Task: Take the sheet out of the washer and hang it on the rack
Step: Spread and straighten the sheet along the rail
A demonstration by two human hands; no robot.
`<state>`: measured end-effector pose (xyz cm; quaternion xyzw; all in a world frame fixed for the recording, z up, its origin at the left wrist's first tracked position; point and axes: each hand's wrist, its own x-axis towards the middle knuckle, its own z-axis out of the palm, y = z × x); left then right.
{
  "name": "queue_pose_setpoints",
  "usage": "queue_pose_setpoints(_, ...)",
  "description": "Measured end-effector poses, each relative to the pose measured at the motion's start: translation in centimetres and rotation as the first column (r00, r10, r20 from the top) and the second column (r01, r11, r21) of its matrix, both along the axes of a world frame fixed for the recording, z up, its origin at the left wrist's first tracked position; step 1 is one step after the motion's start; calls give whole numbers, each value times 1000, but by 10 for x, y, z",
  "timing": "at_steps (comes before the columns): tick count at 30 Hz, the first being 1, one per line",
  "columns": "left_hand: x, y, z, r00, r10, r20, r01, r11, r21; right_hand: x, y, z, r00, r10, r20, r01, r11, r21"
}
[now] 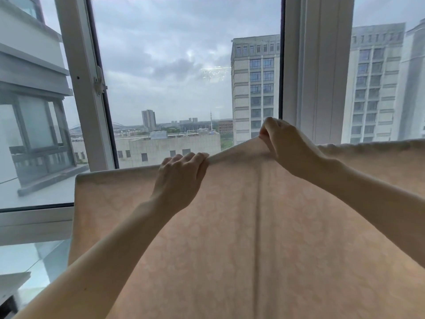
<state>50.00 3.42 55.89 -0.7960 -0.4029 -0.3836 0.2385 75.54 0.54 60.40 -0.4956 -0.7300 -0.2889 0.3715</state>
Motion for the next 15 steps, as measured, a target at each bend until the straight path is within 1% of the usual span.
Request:
queue_pose_setpoints(1, 2, 1, 0, 1000, -21, -7, 21, 1000, 4, 2, -1, 2, 1000, 5, -11, -5, 1000, 16)
queue_pose_setpoints(2, 5, 1, 1, 998, -53, -16, 53, 999, 6, 4, -2, 3, 1000, 8, -29, -8, 1000, -3)
queue_pose_setpoints(4, 15, -1, 1, 990, -125, -64, 126, 992, 4, 7, -2, 2, 999, 8, -53, -13, 995, -95)
queue_pose_setpoints(5, 21, -3, 0, 983, -148, -104, 150, 989, 6, 8, -3, -1, 999, 2, -48, -8, 992, -123)
queue_pose_setpoints(7, 33, -5, -1, 975, -152, -159, 158, 987, 23, 11, -5, -2, 1000, -9, -26, 6, 992, -128)
queue_pose_setpoints(12, 57, -7, 7, 980, -180, -82, 178, 984, -30, 19, -21, -14, 996, 70, -49, -72, 996, -46)
queue_pose_setpoints(13, 60, -8, 8, 981, -181, -70, 178, 983, -38, 21, -26, -20, 998, 56, -28, -57, 998, -6)
queue_pose_setpoints(15, 66, -7, 9, 987, -153, -53, 151, 988, -41, 26, -38, -36, 999, -35, 29, 32, 994, 107)
